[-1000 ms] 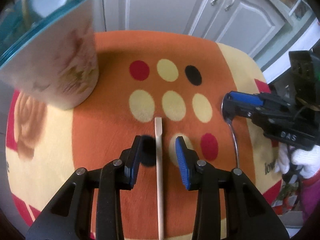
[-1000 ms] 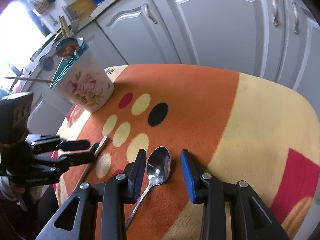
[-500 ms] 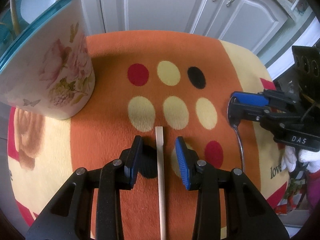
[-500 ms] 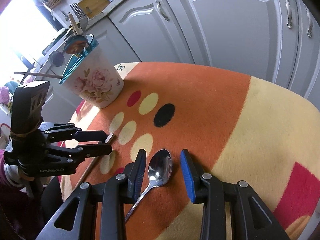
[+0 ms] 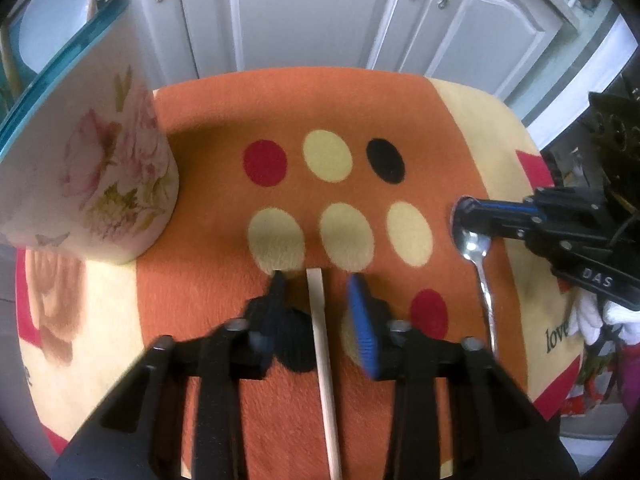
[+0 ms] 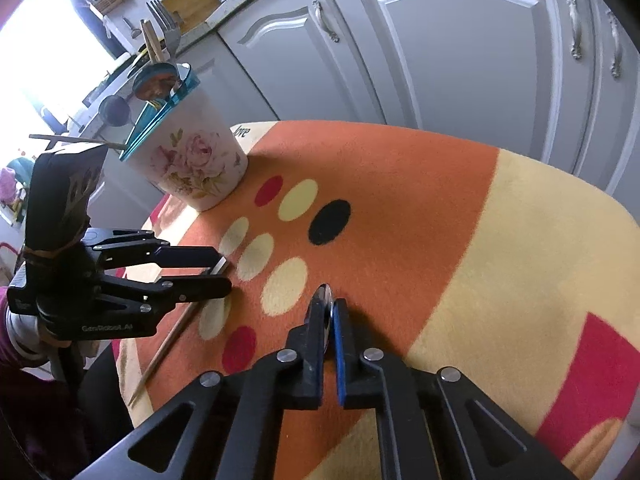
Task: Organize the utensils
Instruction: 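Close the left tool on the chopstick while the right tool grasps the metal spoon, then lift the chopstick with the left tool while the right tool carries the spoon to the cup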
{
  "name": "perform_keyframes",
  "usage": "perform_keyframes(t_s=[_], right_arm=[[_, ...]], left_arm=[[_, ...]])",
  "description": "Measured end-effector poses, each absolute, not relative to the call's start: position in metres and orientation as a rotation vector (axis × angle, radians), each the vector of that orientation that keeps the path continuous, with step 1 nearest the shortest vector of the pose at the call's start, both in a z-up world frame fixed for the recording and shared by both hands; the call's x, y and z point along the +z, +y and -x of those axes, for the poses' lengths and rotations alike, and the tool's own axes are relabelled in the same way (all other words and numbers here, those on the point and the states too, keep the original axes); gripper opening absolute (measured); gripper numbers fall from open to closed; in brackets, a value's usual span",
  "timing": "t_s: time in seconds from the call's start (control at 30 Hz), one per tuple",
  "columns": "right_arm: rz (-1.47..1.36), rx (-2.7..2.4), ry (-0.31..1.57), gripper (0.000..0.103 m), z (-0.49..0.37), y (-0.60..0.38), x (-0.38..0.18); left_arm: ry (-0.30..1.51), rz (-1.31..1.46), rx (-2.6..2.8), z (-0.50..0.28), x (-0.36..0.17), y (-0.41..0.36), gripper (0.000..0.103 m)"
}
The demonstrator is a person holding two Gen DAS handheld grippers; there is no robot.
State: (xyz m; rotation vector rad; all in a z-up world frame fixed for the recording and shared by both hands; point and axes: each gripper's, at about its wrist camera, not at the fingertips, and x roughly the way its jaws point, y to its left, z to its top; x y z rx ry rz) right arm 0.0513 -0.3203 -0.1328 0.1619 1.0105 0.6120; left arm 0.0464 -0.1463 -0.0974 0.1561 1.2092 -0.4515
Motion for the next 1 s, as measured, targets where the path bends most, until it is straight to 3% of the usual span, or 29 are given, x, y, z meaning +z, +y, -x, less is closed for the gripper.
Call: perform_keyframes(t_s=[0.2,0.6,1.0], right_arm=[[-0.163,0.597,1.022,0.003,-0.049,-0.323,-0.132],[-0.167,0.6,1.026,0.006,-0.054,-0.316,-0.137],[-0.131,0.541,0.872,0.003,-0.029,-0.315,-0.068]], left_arm=[[1.217,-0.131,-0.465,-0.05,-0.098,-0.138,0.006],[1.239,-0.055,-0.485,-0.049,-0.09,-0.123,0.006],[1.129,0.083,-0.547,-0.037,-0.022,-0.092,0.005]])
